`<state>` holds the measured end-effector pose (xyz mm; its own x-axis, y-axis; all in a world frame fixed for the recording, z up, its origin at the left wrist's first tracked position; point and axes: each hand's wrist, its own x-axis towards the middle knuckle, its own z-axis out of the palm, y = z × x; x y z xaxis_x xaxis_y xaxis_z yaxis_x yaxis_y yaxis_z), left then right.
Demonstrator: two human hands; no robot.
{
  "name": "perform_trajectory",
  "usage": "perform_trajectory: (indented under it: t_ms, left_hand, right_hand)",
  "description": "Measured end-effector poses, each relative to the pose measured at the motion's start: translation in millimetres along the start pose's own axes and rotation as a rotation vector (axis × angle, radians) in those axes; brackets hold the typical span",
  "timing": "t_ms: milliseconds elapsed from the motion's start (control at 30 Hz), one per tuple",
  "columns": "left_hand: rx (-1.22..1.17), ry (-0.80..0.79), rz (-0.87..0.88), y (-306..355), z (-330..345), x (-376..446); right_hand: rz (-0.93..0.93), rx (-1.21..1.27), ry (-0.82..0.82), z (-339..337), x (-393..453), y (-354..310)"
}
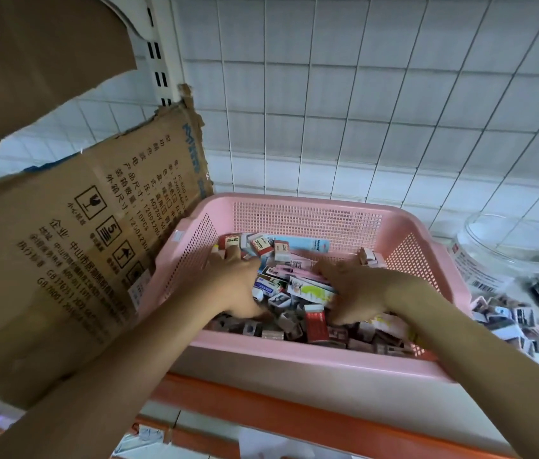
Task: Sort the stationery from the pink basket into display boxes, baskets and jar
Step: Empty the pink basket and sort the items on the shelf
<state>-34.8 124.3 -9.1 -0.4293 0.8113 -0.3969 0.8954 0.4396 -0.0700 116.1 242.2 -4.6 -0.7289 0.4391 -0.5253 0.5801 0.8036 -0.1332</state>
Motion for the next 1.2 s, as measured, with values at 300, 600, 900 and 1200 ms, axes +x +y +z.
perform_trajectory:
  t_ms: [300, 600, 900, 1200]
  left_hand:
    - [-0.081, -0.127, 0.011, 15.8, -6.7, 12.6]
    - [-0.187, -0.140, 0.056, 16.1, 0.2, 9.7]
    - [-0.195, -0.068, 0.067, 18.2, 6.2, 15.4]
    - [-0.329, 0.200, 0.132, 13.3, -6.9, 7.5]
  right_hand:
    - [-0.066, 0.137, 0.120, 4.3, -1.2, 9.2]
    - [-0.037, 0.094, 0.249, -1.7, -8.0, 15.5]
    - [-0.005, 0.107, 0.334, -10.5, -13.7, 23.8]
    - [0.009, 0.101, 0.493, -11.4, -27.1, 19.8]
